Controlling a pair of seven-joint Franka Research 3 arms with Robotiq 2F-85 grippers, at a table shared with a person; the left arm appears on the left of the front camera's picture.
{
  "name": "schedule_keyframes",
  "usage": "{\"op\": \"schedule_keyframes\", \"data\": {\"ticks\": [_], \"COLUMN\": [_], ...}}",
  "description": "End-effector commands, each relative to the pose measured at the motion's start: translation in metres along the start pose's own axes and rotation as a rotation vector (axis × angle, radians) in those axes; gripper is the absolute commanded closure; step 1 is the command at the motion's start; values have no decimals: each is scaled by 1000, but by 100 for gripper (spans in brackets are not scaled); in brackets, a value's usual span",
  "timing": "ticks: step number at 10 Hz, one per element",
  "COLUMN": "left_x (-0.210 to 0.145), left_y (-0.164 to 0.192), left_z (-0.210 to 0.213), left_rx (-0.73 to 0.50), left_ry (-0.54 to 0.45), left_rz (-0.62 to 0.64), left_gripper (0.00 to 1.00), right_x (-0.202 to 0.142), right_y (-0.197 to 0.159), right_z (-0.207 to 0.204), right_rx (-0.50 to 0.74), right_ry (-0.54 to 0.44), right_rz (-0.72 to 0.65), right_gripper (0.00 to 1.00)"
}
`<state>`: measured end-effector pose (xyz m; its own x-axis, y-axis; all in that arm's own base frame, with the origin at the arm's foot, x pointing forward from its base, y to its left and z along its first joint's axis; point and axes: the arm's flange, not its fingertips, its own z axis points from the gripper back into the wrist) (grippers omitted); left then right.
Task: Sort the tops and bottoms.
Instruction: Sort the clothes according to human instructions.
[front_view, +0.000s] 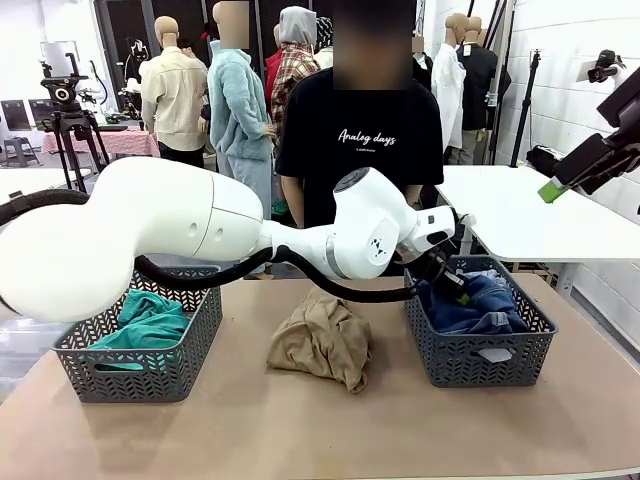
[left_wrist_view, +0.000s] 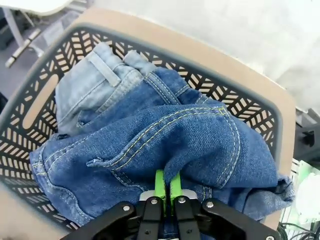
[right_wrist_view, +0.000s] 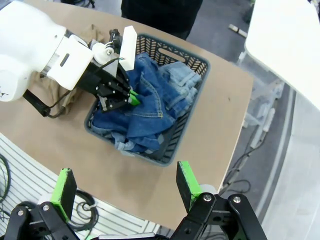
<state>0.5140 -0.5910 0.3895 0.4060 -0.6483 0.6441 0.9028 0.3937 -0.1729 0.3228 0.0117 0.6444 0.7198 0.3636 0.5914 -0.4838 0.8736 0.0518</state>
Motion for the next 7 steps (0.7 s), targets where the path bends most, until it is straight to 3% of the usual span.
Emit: {"op": "schedule_keyframes", "data": {"ticks": [1, 5, 7], "left_x": [11, 27, 33], "left_y": [-1, -2, 0], "left_z": [4, 41, 59], "left_rx": [8, 70, 101], "left_ry": [23, -25, -53], "left_rz": [-5, 33, 32], "left_gripper": [81, 4, 1], "right_x": [0, 0, 0], "right_y": [1, 1, 1], "right_z": [0, 0, 0], "right_rx": [-4, -4, -4], "right_ry": [15, 15, 15], "right_rz": [1, 1, 1], "right_gripper": [0, 0, 0]}}
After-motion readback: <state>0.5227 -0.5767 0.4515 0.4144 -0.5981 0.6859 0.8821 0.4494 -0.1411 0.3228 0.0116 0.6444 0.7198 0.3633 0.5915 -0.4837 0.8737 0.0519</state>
